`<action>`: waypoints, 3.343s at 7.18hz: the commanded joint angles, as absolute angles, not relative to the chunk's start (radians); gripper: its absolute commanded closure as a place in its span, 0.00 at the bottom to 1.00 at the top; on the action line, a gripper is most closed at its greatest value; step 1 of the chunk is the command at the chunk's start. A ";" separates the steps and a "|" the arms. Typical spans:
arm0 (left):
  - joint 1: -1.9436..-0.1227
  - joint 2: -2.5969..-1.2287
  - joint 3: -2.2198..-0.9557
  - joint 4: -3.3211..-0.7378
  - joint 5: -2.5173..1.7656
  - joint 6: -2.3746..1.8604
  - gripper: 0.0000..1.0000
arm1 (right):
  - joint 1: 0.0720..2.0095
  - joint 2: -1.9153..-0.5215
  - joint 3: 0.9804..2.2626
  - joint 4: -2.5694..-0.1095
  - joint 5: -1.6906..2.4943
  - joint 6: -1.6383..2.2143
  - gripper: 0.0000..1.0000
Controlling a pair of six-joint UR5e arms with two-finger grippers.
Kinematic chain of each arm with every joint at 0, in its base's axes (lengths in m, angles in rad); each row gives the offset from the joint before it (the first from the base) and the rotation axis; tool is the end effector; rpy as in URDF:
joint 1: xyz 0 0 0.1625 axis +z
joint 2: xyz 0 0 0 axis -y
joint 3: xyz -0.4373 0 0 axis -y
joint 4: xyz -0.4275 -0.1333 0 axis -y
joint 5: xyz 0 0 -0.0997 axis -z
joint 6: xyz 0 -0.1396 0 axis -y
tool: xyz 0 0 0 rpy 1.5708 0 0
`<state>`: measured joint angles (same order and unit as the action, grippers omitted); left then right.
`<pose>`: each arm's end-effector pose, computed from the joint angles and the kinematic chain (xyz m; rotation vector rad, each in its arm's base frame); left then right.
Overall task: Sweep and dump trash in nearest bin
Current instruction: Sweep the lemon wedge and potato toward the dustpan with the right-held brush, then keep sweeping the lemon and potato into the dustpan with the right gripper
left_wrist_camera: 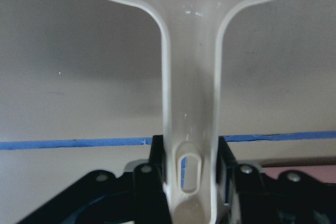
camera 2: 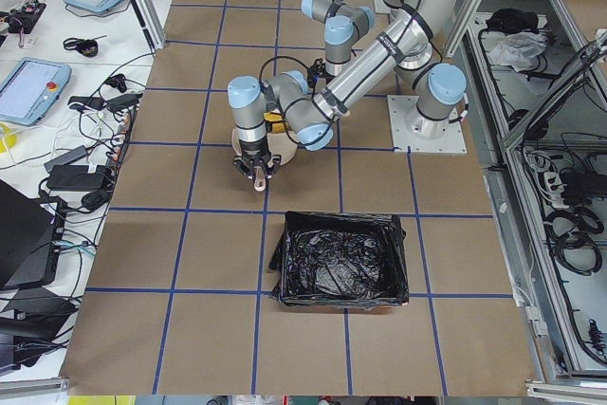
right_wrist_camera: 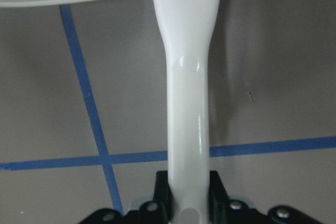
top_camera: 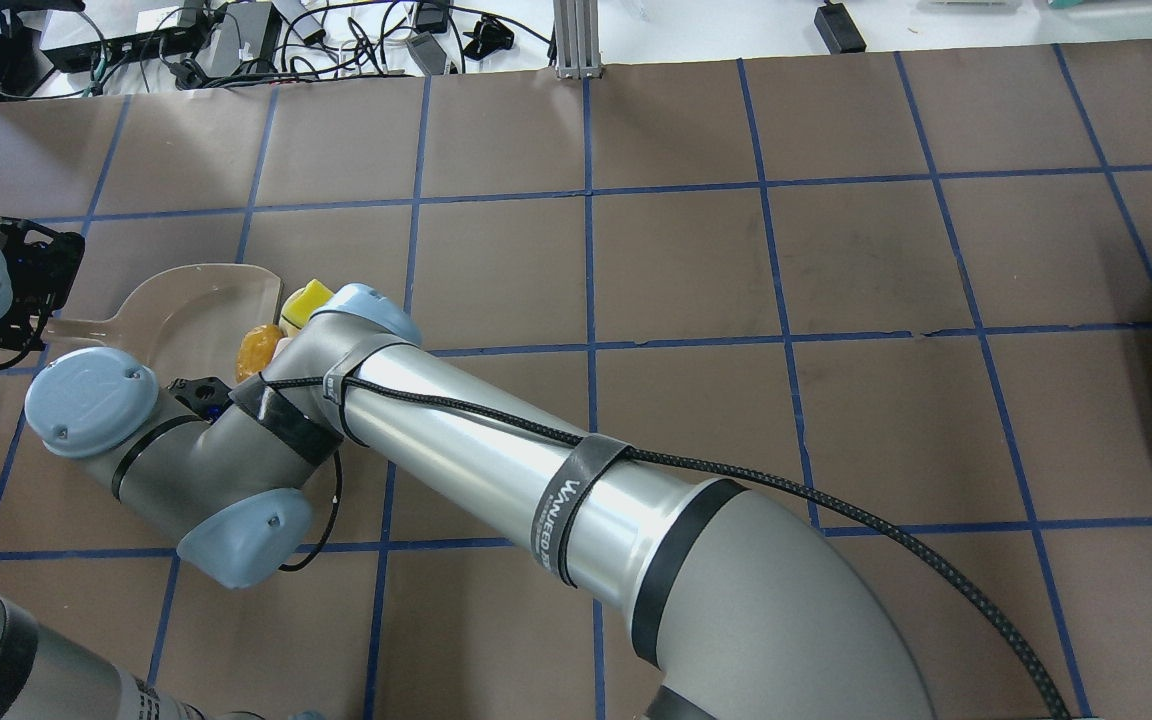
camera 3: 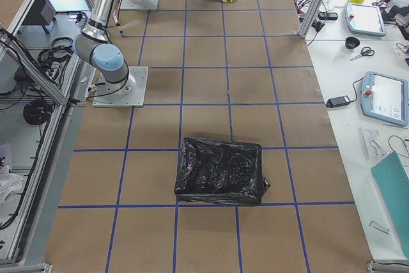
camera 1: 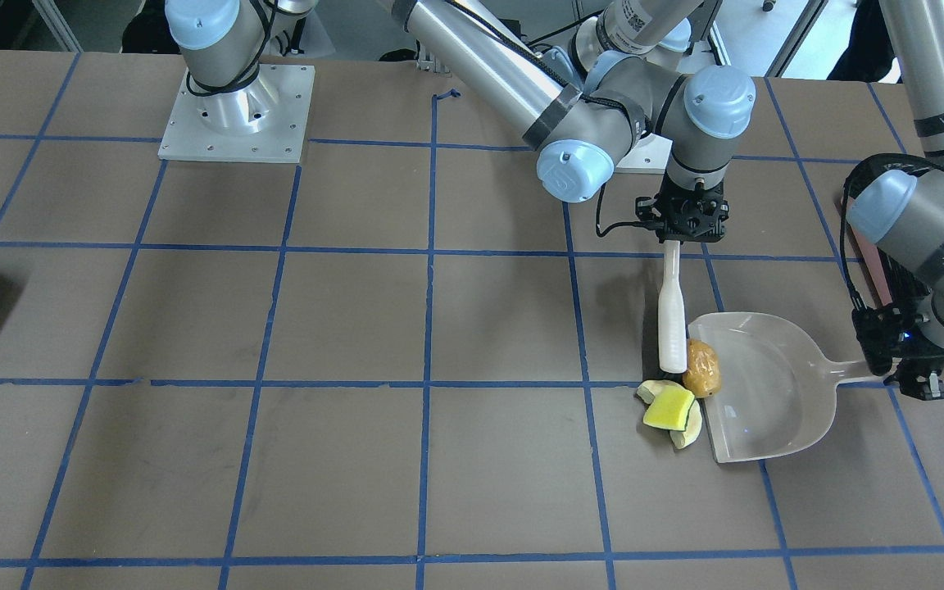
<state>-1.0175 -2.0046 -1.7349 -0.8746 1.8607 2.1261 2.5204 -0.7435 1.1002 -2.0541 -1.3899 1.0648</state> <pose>0.2618 -0.6017 0.1953 2.0769 2.1027 0.3867 0.7742 -0.3593 0.1856 0.1521 2.9318 0.1257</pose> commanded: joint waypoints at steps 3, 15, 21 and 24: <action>-1.019 -2.005 -1.735 -0.874 1.861 2.126 1.00 | 2.520 -0.721 1.075 -2.086 -1.362 0.703 1.00; -1.019 -2.008 -1.736 -0.868 1.862 2.126 1.00 | 2.390 -0.898 1.317 -2.115 -1.414 1.261 1.00; -1.052 -2.013 -1.740 -0.848 1.904 2.128 1.00 | 2.388 -0.781 1.158 -2.112 -1.413 1.236 1.00; -1.054 -2.013 -1.740 -0.842 1.904 2.128 1.00 | 2.390 -0.752 1.138 -2.111 -1.408 1.212 1.00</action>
